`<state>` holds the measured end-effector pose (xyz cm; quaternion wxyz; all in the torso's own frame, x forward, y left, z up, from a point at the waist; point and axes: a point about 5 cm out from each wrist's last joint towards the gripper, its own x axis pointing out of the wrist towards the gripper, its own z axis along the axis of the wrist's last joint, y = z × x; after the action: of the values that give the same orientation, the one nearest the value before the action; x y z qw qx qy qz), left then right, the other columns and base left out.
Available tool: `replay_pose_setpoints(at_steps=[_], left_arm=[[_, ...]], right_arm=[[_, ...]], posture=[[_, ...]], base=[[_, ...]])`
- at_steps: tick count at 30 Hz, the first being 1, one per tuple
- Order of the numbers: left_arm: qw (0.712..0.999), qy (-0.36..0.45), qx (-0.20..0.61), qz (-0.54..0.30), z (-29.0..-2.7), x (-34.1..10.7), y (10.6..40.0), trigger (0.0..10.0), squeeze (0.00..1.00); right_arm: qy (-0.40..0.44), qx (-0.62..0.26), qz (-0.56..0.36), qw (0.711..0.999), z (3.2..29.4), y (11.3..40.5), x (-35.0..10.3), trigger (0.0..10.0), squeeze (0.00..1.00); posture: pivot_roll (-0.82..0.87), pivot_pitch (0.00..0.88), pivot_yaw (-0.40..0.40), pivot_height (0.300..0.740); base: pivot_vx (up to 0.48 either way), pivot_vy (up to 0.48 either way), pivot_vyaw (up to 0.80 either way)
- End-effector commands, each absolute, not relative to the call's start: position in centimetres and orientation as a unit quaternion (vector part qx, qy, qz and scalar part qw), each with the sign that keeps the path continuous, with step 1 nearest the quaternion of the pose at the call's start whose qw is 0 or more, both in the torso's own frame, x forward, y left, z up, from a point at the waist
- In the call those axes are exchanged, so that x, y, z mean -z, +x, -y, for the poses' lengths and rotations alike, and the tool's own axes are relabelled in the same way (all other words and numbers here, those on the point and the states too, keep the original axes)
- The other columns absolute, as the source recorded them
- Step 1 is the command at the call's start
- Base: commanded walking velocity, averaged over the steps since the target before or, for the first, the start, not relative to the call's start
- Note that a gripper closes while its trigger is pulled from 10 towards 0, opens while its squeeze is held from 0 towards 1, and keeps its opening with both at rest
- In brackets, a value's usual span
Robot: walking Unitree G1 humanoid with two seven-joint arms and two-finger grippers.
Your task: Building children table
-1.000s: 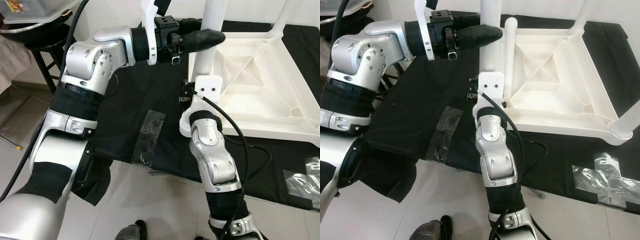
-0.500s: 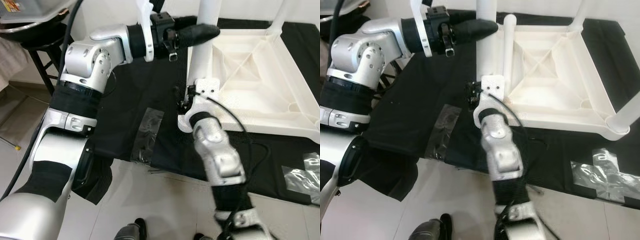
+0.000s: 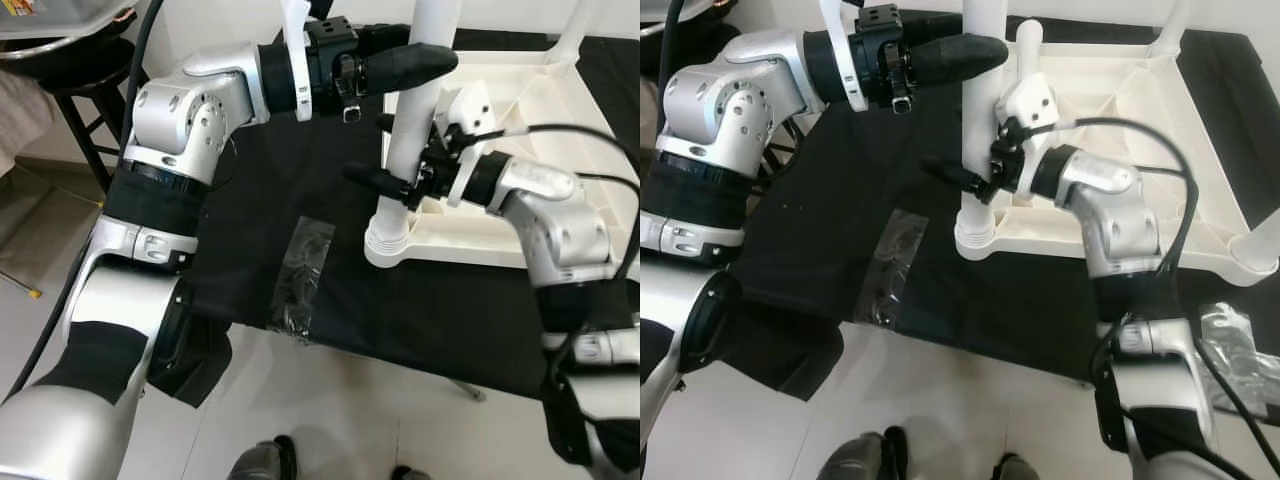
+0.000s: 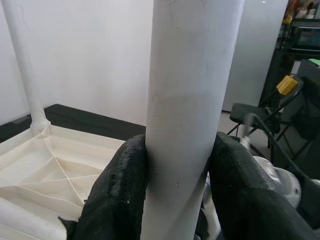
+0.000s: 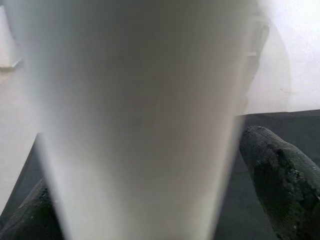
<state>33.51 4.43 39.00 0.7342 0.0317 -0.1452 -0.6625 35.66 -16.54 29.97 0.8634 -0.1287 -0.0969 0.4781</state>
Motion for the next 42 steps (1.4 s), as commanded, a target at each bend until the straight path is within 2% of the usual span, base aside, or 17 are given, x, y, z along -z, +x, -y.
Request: replay_pose_setpoints(at_steps=[1, 2, 11, 17, 18, 19, 22, 23, 25, 26, 27, 28, 32, 33, 34, 35, 42], left_arm=[[0.683, 0.047, 0.721, 0.112, -2.1, -38.0, 32.3, 0.0, 0.0], [0.681, 0.048, 0.722, 0.111, -2.1, -38.0, 32.3, 0.0, 0.0], [0.673, 0.059, 0.729, 0.109, -2.0, -37.9, 32.0, 0.0, 0.0], [0.667, 0.059, 0.735, 0.111, -1.9, -38.0, 31.8, 0.0, 0.0], [0.67, 0.061, 0.73, 0.119, -1.8, -38.1, 31.8, 10.0, 1.0], [0.676, 0.054, 0.725, 0.12, -1.7, -38.2, 32.0, 10.0, 1.0], [0.68, 0.05, 0.722, 0.121, -1.6, -38.2, 32.0, 10.0, 1.0], [0.685, 0.046, 0.717, 0.121, -1.6, -38.3, 32.2, 10.0, 0.0], [0.685, 0.046, 0.717, 0.121, -1.6, -38.3, 32.2, 10.0, 0.0], [0.69, 0.041, 0.712, 0.122, -1.7, -38.4, 32.3, 10.0, 0.0], [0.69, 0.041, 0.712, 0.122, -1.7, -38.4, 32.3, 10.0, 0.0], [0.698, 0.035, 0.705, 0.123, -1.9, -38.5, 32.5, 10.0, 0.0], [0.698, 0.035, 0.705, 0.123, -1.9, -38.5, 32.5, 10.0, 0.0], [0.705, 0.032, 0.698, 0.124, -2.1, -38.6, 32.7, 10.0, 0.0], [0.705, 0.032, 0.698, 0.124, -2.1, -38.6, 32.7, 10.0, 0.0], [0.709, 0.031, 0.694, 0.124, -2.0, -38.5, 32.8, 10.0, 0.0], [0.716, 0.031, 0.686, 0.125, -1.9, -38.6, 33.0, 10.0, 0.0]], right_arm=[[-0.12, -0.521, 0.092, 0.84, 15.5, 35.8, -29.7, 9.2, 0.0], [-0.115, -0.539, 0.086, 0.83, 15.6, 35.8, -29.7, 0.4, 0.0], [-0.098, -0.598, 0.057, 0.793, 16.0, 36.2, -28.8, 0.0, 0.0], [-0.096, -0.597, 0.056, 0.794, 16.1, 36.4, -28.4, 0.0, 0.0], [-0.085, -0.586, 0.061, 0.804, 16.2, 36.6, -28.2, 0.0, 0.0], [-0.067, -0.563, 0.068, 0.821, 16.2, 36.7, -27.6, 0.0, 0.0], [-0.054, -0.549, 0.073, 0.831, 16.2, 36.7, -27.2, 0.0, 0.0], [-0.033, -0.524, 0.069, 0.849, 16.0, 36.7, -26.3, 0.0, 0.0], [-0.033, -0.524, 0.069, 0.849, 16.0, 36.7, -26.3, 0.0, 0.0], [-0.008, -0.462, 0.048, 0.885, 14.3, 36.2, -24.1, 0.0, 0.0], [-0.008, -0.462, 0.048, 0.885, 14.3, 36.2, -24.1, 0.0, 0.0], [0.017, -0.348, -0.002, 0.937, 11.2, 34.6, -20.3, 0.0, 0.0], [0.017, -0.348, -0.002, 0.937, 11.2, 34.6, -20.3, 0.0, 0.0], [0.027, -0.251, -0.028, 0.967, 9.0, 32.8, -18.3, 0.0, 0.0], [0.027, -0.251, -0.028, 0.967, 9.0, 32.8, -18.3, 0.0, 0.0], [0.034, -0.183, -0.029, 0.982, 7.8, 32.2, -18.0, 0.0, 0.0], [0.03, -0.155, -0.007, 0.987, 6.9, 33.1, -18.8, 0.0, 0.0]], posture=[[0.07, 0.208, 0.101, 0.74], [0.07, 0.208, 0.101, 0.74], [0.08, 0.212, 0.102, 0.74], [0.08, 0.214, 0.104, 0.74], [0.07, 0.215, 0.102, 0.74], [0.07, 0.217, 0.098, 0.74], [0.07, 0.217, 0.098, 0.74], [0.07, 0.22, 0.094, 0.74], [0.07, 0.22, 0.094, 0.74], [0.07, 0.224, 0.074, 0.74], [0.07, 0.224, 0.074, 0.74], [0.08, 0.231, 0.062, 0.74], [0.08, 0.231, 0.062, 0.74], [0.07, 0.234, 0.082, 0.74], [0.07, 0.234, 0.082, 0.74], [0.06, 0.211, 0.086, 0.74], [0.06, 0.202, 0.089, 0.74]], base=[[0.0, 0.0, 0.0], [0.0, 0.0, 0.0], [0.0, 0.0, 0.0], [0.0, 0.0, 0.0], [0.0, 0.0, 0.0], [0.0, 0.0, 0.0], [0.0, 0.0, 0.0], [0.0, 0.0, 0.0], [0.0, 0.0, 0.0], [0.0, 0.0, 0.0], [0.0, 0.0, 0.0], [0.0, 0.0, 0.0], [0.0, 0.0, 0.0], [0.0, 0.0, 0.0], [0.0, 0.0, 0.0], [0.0, 0.0, 0.0], [0.0, 0.0, 0.0]])
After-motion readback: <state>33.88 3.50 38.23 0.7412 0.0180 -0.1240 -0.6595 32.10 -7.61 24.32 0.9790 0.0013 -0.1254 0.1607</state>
